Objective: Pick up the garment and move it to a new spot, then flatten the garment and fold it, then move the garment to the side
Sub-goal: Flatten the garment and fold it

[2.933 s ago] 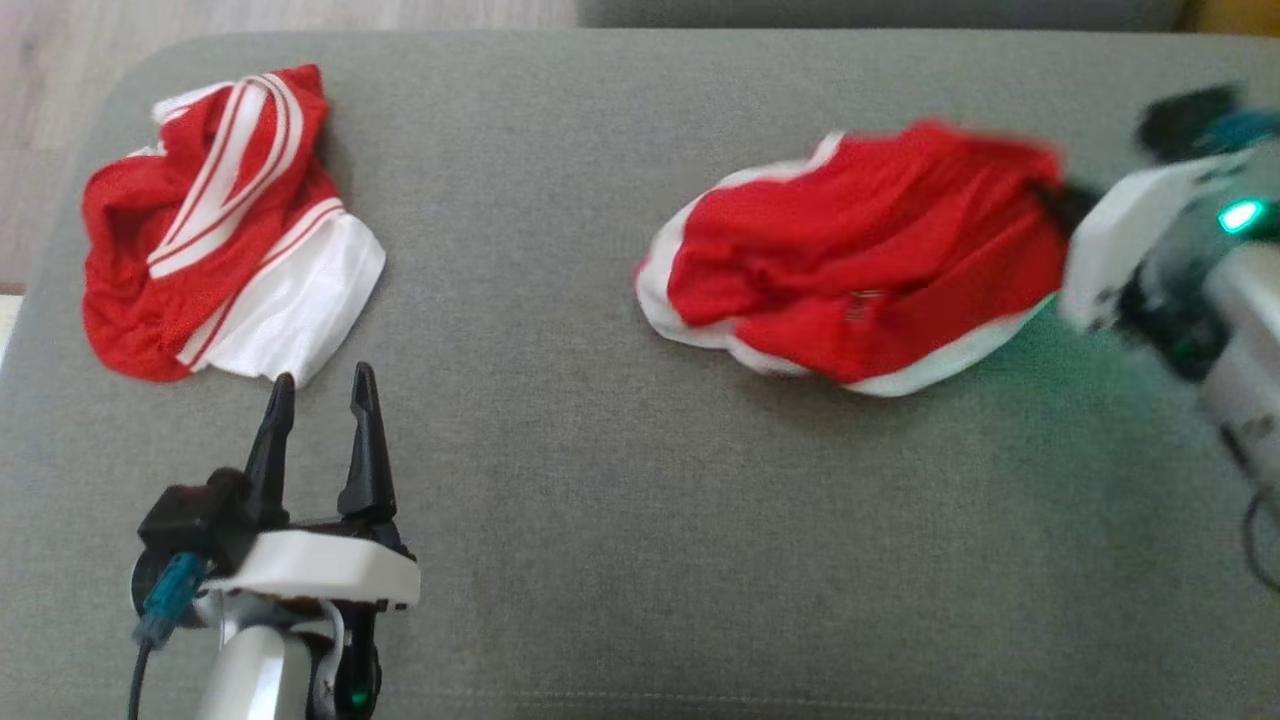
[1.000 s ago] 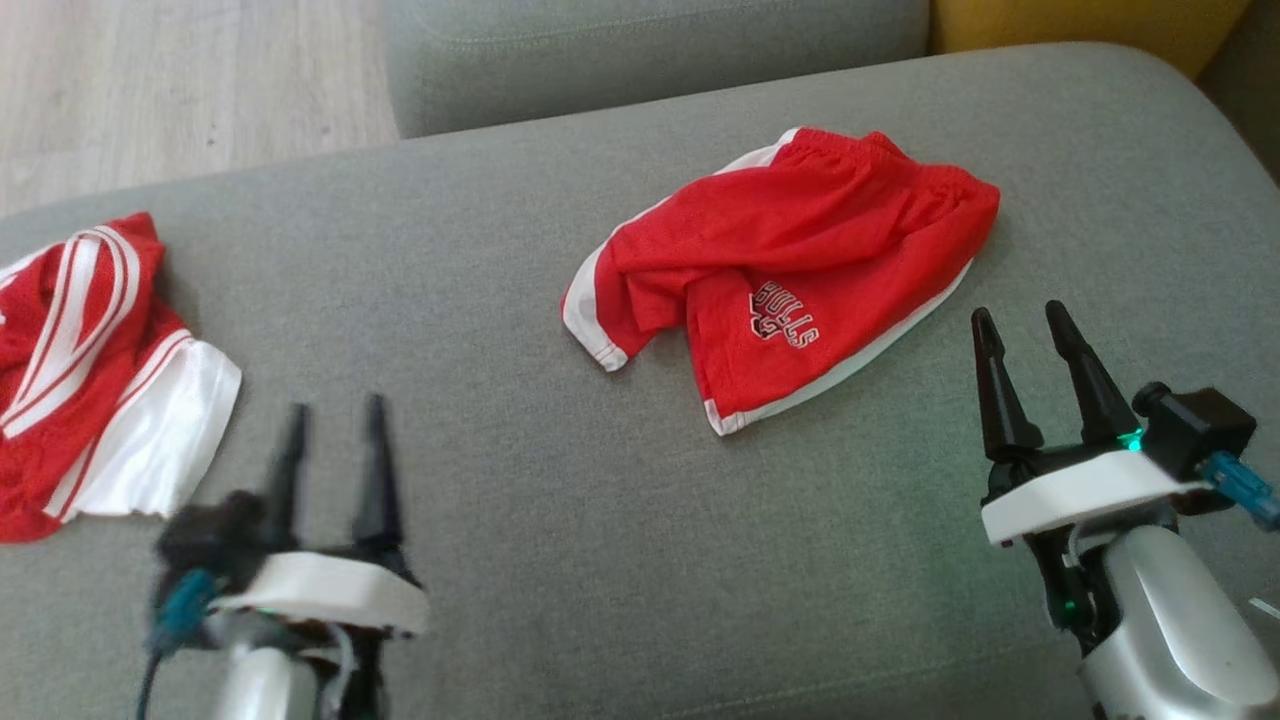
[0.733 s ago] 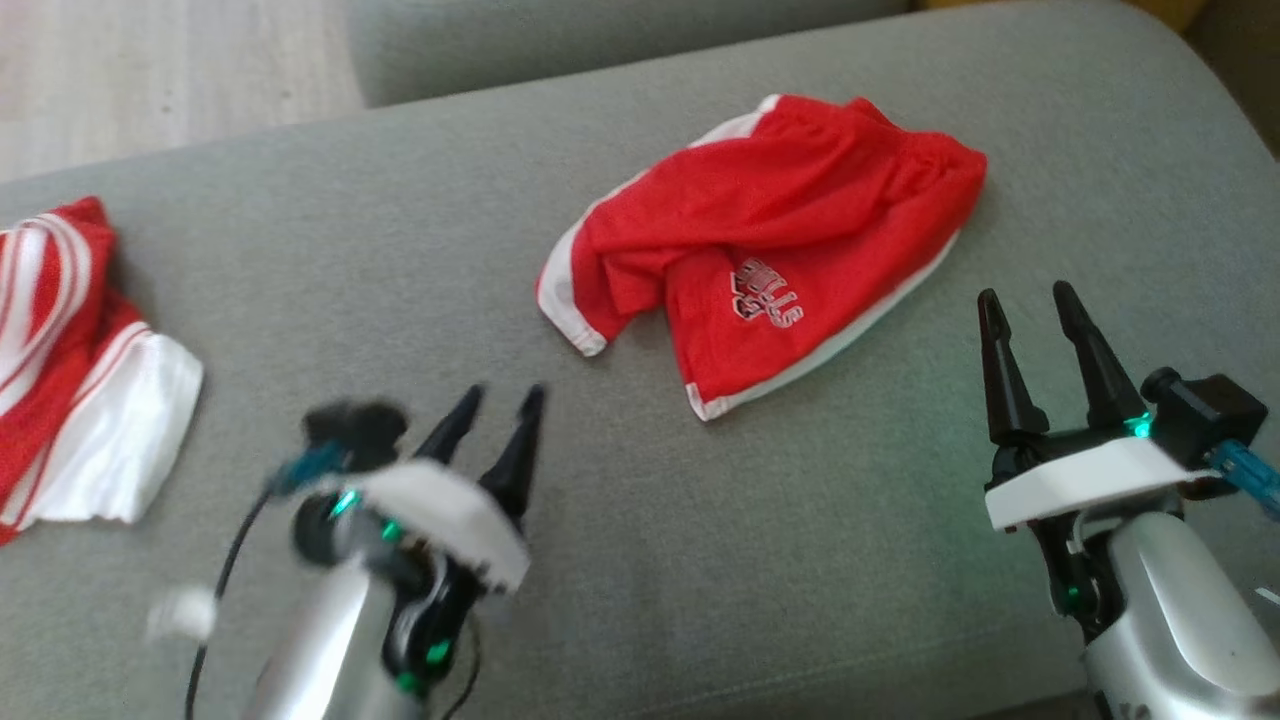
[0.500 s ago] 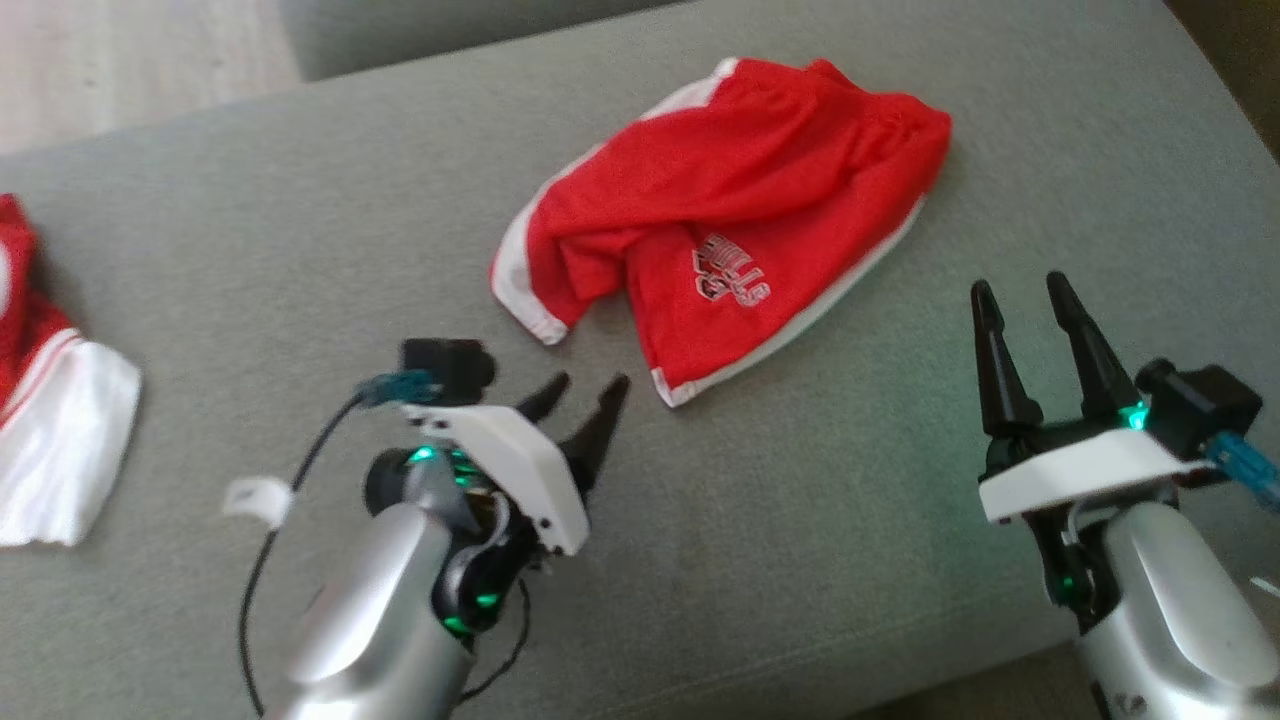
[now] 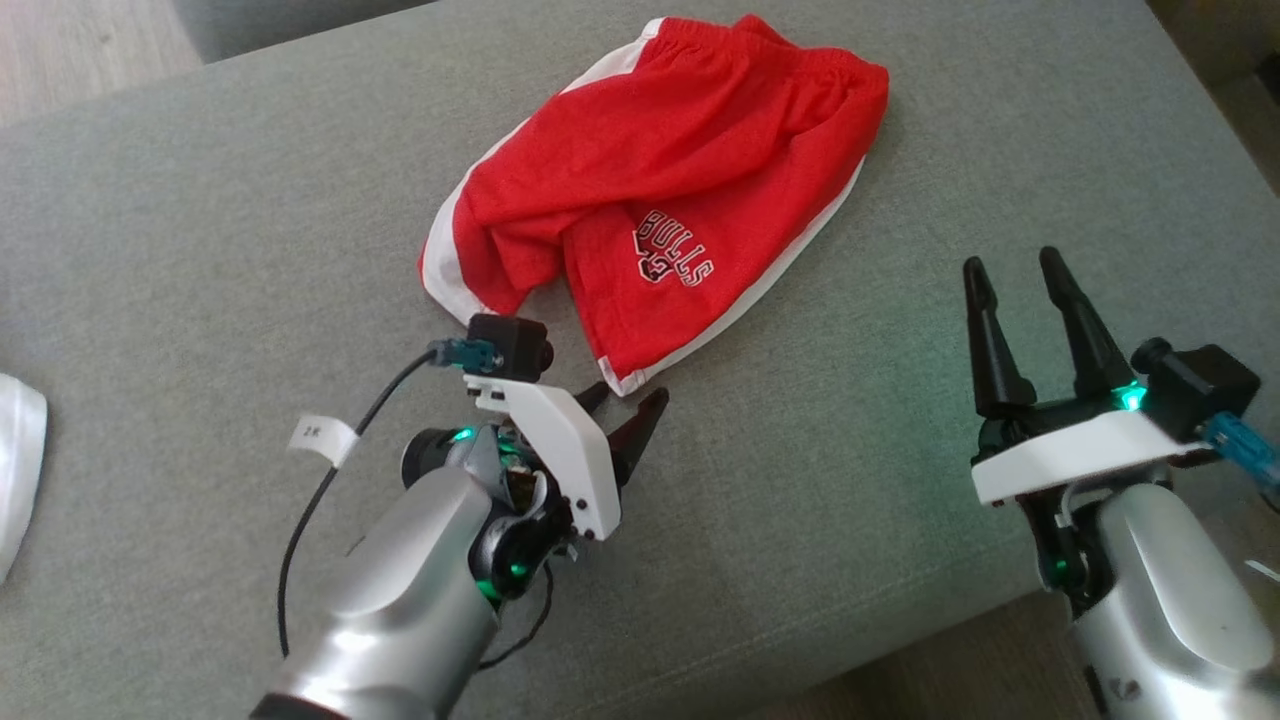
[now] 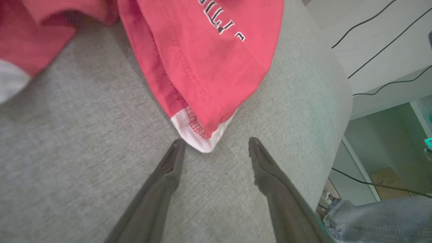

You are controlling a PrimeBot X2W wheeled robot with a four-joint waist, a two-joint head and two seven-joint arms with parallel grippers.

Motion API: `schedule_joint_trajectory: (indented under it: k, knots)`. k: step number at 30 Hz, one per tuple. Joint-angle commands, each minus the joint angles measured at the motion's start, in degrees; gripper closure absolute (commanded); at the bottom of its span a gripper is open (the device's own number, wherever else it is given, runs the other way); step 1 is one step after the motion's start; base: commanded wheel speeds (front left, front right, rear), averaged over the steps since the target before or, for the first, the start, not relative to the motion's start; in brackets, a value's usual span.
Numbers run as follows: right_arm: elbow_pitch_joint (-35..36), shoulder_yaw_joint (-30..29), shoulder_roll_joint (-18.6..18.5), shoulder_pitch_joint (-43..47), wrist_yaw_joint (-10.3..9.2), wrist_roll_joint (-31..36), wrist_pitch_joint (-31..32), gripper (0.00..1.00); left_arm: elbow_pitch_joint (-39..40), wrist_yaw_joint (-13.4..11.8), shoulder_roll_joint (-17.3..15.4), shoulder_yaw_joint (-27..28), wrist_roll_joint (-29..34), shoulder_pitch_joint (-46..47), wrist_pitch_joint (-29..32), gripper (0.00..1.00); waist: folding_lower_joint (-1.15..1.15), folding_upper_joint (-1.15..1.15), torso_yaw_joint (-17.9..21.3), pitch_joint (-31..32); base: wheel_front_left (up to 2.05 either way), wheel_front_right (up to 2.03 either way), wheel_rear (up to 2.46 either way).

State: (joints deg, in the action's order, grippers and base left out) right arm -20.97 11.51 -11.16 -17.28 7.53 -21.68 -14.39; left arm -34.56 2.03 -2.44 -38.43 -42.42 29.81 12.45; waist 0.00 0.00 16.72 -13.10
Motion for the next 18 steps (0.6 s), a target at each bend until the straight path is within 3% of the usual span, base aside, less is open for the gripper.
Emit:
schedule_joint_trajectory:
  k: [1,2,3,5,14,18]
  knots:
    - [1.6,1.2,0.4,-2.1,-0.04,-0.5,-0.6,0.00,0.5,0.3,-0.4,0.7,-1.1,3.2,-0.8,0.00,0.00,0.00,0.2,-0.2,0.00,0.00,0.00]
    - [1.6,1.3,0.5,-2.1,-0.04,-0.5,-0.6,0.00,-0.3,0.4,-0.4,0.1,-1.4,3.7,-0.9,0.02,0.00,0.00,0.2,-0.2,0.00,0.00,0.00]
    - [1.5,1.3,0.5,-2.1,-0.04,-0.5,-0.6,0.00,-1.0,0.6,-0.4,-0.4,-1.7,4.1,-1.2,0.38,0.00,0.00,0.3,-0.2,0.00,0.00,0.00]
    - [1.4,1.3,0.5,-2.2,-0.04,-0.6,-0.6,0.00,-1.8,0.7,-0.4,-1.0,-2.7,4.9,-2.3,1.00,0.00,0.00,0.3,-0.1,0.00,0.00,0.00]
    - [0.5,0.4,0.0,-1.5,-0.04,-0.6,-0.6,0.00,-4.2,2.0,-0.5,-4.3,-4.6,6.7,-5.0,1.00,0.00,0.00,-2.7,2.4,0.00,0.00,0.00]
    - [-0.1,0.3,-0.3,-0.5,-0.04,-0.6,-0.6,0.00,-2.4,3.3,-2.4,-4.6,-4.9,6.3,-5.5,1.00,0.00,0.00,-5.5,4.6,0.00,0.00,0.00]
